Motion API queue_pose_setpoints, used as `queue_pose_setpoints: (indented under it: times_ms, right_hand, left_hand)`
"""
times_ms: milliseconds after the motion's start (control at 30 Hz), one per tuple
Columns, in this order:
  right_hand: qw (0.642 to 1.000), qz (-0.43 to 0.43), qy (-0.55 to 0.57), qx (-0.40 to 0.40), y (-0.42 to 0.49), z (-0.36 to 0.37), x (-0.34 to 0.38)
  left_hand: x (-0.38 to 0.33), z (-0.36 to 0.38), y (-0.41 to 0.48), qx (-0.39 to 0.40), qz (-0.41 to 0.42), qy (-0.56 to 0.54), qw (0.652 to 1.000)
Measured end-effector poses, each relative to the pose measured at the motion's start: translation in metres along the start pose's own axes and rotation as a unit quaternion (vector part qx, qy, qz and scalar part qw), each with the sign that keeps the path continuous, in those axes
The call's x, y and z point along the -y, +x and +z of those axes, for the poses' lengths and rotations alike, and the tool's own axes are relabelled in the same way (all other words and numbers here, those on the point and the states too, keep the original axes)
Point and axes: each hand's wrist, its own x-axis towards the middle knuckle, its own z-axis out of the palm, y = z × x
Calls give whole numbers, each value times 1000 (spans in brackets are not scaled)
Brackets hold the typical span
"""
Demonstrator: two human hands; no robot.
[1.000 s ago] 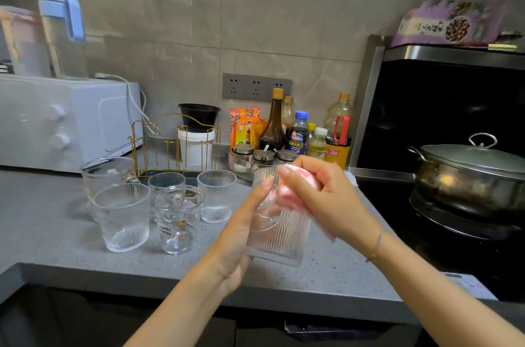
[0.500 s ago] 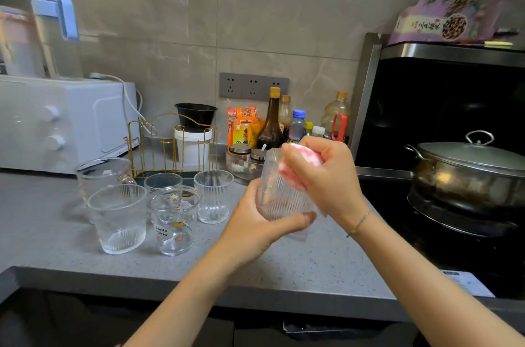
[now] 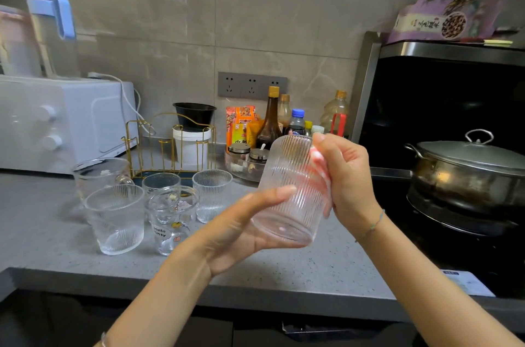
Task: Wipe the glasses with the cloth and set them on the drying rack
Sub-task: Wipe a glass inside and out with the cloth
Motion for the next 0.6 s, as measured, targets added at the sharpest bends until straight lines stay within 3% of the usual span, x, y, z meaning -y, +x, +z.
queue_pose_setpoints:
  times_ms: [133,233,400,500,600]
  right_hand:
    - [996,-59,-60,10,4,5,7]
    - [994,-67,-80,17,6,8,6]
    - [994,-64,-85,36,4,12,11]
    - [998,-44,7,54,1,10,11]
    - [997,-14,59,42,-1,9,5]
  left_hand:
    - [-10,8,2,-79,37,231,969]
    - [-7,8,7,-131,83,269,950]
    - [-5,2,2,-89,72,178,977]
    - [-4,-1,-1,2,37,-23,999]
    - [0,-1,-2,50,6,-162,985]
